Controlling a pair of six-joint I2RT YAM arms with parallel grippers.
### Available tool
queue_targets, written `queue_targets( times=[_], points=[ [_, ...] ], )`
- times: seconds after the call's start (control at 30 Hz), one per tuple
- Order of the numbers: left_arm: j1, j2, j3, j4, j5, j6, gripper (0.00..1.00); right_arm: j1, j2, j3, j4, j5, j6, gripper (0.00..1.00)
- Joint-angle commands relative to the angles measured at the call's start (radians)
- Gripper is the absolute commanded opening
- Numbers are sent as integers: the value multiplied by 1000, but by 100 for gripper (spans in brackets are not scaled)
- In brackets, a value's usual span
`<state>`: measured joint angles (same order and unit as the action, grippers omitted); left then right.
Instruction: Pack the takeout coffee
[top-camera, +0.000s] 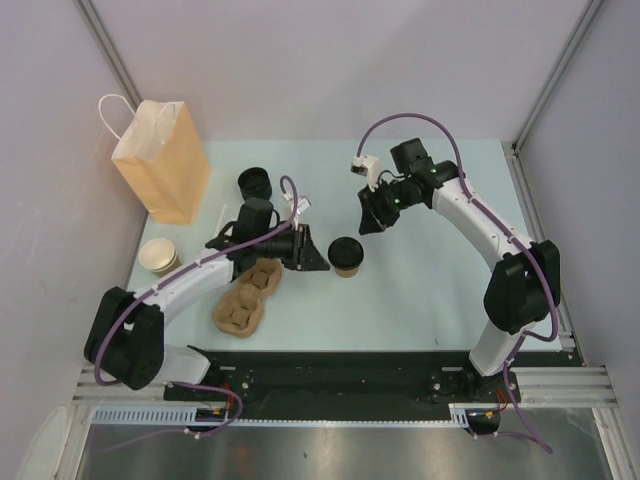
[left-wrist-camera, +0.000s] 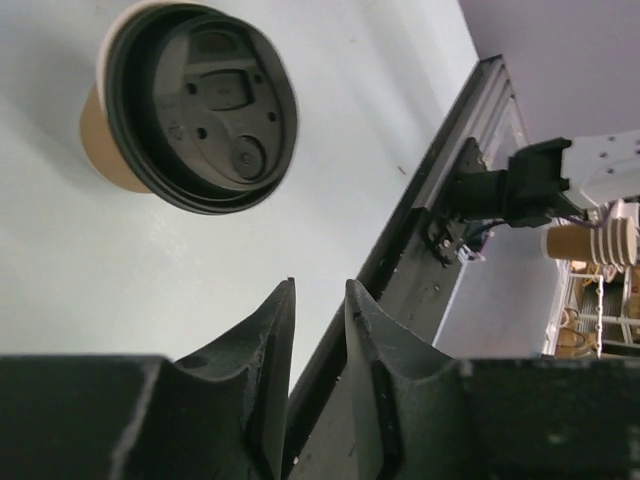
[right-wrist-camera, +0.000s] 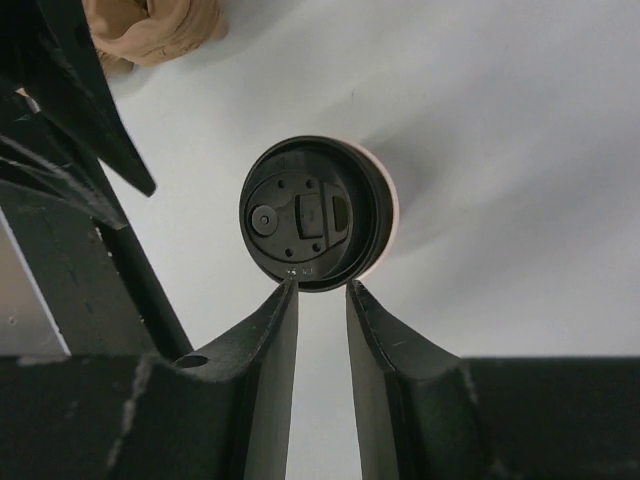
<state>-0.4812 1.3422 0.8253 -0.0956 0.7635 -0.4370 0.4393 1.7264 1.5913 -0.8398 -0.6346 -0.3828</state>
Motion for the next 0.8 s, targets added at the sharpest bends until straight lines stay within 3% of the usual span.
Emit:
queue_targets(
  times=[0.0, 0.23, 0.77],
  points=[
    [-17, 40, 55, -7, -84, 40, 30, -14, -39, -24, 21, -68, 65, 31],
    [-23, 113, 127, -35, -121, 70, 21, -20, -16, -24, 47, -73, 91, 31],
    [-40, 178, 164, -76, -147, 81, 11, -33, -10, -24, 56, -77, 94, 31]
  ],
)
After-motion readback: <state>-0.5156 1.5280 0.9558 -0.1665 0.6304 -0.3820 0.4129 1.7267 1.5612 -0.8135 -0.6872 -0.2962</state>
